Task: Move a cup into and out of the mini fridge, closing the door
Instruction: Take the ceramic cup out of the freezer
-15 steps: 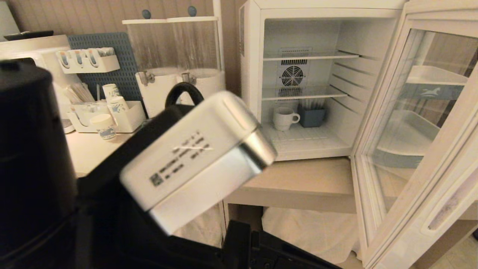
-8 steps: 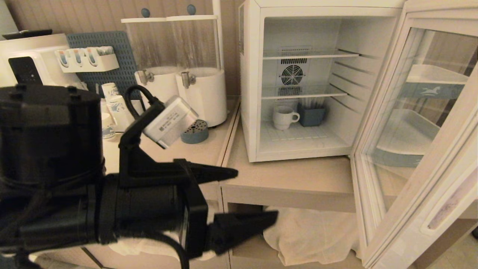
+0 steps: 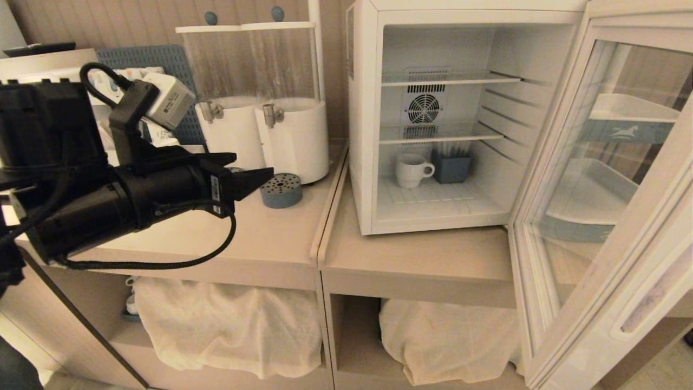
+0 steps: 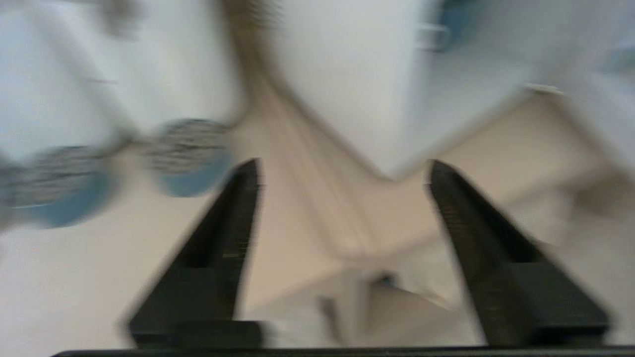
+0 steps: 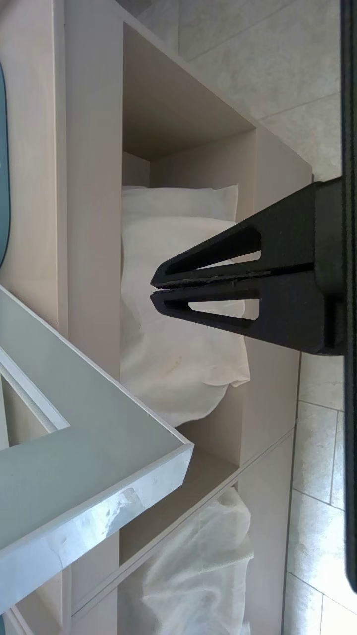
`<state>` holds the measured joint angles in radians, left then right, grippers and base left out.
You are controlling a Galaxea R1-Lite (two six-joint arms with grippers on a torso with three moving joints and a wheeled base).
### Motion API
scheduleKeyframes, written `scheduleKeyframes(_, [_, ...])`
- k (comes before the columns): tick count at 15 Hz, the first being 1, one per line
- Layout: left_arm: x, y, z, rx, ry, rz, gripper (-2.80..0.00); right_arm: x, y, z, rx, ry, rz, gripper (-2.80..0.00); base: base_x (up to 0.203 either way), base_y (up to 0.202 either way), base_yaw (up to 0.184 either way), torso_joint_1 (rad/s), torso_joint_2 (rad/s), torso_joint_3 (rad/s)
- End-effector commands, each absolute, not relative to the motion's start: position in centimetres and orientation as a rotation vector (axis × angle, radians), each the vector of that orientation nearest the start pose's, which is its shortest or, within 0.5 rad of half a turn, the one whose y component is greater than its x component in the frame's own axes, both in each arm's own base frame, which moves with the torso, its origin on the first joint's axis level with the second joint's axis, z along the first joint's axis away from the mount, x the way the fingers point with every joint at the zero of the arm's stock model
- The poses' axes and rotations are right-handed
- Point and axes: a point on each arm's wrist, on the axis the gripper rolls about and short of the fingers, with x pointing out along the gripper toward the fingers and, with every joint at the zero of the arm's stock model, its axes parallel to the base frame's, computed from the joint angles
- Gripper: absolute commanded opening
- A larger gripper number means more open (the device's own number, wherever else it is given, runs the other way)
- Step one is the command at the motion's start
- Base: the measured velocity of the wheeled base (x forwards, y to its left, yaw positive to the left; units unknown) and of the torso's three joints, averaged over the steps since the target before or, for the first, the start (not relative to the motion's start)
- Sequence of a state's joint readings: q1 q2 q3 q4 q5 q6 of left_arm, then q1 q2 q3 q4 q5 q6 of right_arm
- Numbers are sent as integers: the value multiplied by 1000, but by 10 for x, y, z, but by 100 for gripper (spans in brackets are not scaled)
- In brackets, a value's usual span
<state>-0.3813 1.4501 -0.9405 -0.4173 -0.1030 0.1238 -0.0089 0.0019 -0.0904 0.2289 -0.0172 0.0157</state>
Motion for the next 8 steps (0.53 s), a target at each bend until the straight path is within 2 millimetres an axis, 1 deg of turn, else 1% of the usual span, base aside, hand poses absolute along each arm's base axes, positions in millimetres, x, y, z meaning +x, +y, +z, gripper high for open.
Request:
scheduleKeyframes(1, [242, -94, 267, 156, 66, -417, -280, -31, 0, 77, 15, 142, -27, -280, 0, 0, 0, 0, 0, 0])
scheduleKeyframes(4, [227, -85, 277, 214, 23, -277, -280, -31, 0, 77, 15, 142, -28, -280, 0, 0, 0, 0, 0, 0])
scheduleKeyframes(6, [204, -75, 293, 234, -28, -196, -280, -31, 0, 77, 15, 142, -29, -280, 0, 0, 0, 0, 0, 0])
scheduleKeyframes(8, [173, -61, 304, 242, -60, -122, -280, -31, 0, 77, 15, 142, -29, -280, 0, 0, 0, 0, 0, 0])
